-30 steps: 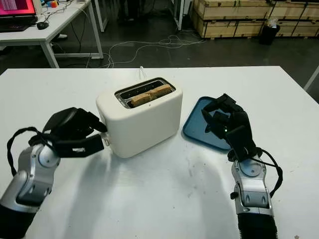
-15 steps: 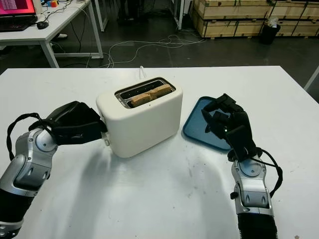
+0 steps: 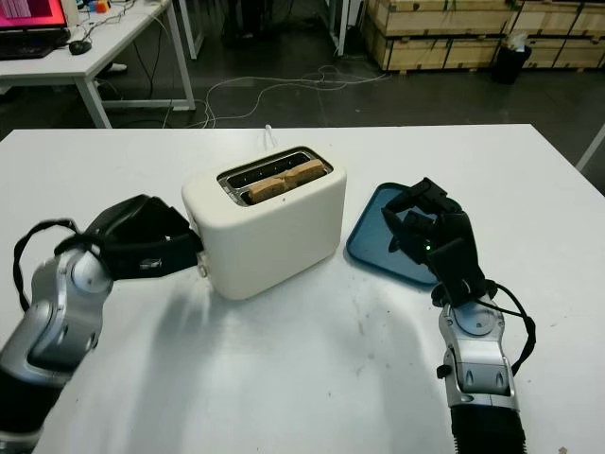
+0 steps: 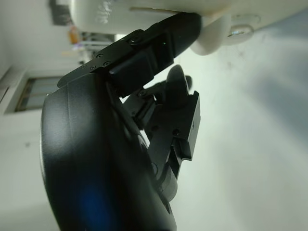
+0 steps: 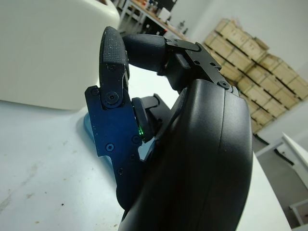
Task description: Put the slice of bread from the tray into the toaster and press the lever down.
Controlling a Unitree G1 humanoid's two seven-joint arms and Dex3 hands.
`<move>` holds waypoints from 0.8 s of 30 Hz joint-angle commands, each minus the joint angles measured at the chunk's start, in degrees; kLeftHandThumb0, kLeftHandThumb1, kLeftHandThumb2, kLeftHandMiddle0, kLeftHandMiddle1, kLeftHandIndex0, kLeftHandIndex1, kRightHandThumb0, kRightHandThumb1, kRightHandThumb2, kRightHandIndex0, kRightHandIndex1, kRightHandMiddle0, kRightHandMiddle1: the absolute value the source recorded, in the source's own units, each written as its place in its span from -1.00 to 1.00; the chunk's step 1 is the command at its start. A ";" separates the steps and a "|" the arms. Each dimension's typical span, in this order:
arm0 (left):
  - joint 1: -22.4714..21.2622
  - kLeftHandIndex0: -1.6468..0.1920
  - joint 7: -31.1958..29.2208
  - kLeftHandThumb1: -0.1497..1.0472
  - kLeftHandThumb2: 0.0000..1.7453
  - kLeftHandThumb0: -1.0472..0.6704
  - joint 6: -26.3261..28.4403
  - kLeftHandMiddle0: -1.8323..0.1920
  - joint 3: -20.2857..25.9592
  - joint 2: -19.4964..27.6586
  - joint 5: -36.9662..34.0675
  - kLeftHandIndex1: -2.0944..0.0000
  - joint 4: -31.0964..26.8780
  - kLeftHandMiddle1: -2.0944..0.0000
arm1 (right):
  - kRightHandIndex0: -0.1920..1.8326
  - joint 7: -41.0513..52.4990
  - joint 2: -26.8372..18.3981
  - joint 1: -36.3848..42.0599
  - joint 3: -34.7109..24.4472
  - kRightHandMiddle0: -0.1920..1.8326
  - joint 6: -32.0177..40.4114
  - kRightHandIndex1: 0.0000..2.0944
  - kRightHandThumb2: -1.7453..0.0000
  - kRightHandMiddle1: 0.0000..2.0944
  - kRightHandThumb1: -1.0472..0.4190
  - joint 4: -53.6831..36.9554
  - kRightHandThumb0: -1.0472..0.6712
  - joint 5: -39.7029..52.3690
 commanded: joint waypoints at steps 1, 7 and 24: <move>4.63 -0.43 1.31 0.79 -0.41 0.36 -5.43 -0.12 -1.86 -4.16 -4.31 0.96 1.04 -0.58 | 0.05 -0.42 -0.29 -0.85 0.30 -0.24 -0.21 0.67 0.59 0.67 -0.83 -0.06 -0.25 -0.60; 5.56 -0.45 9.25 0.61 -0.12 0.35 -12.95 -0.23 2.15 -5.58 -6.31 0.96 1.01 -0.67 | 0.04 0.03 -0.07 -0.71 0.11 -0.26 -0.53 0.67 0.58 0.67 -0.83 0.11 -0.24 0.31; 6.06 -0.41 16.29 0.78 -0.17 0.33 -17.78 -0.29 7.64 -9.87 -9.64 0.97 -1.38 -0.67 | 0.05 -0.58 -0.05 -0.40 0.80 -0.23 -0.49 0.67 0.57 0.67 -0.83 -0.16 -0.25 -0.89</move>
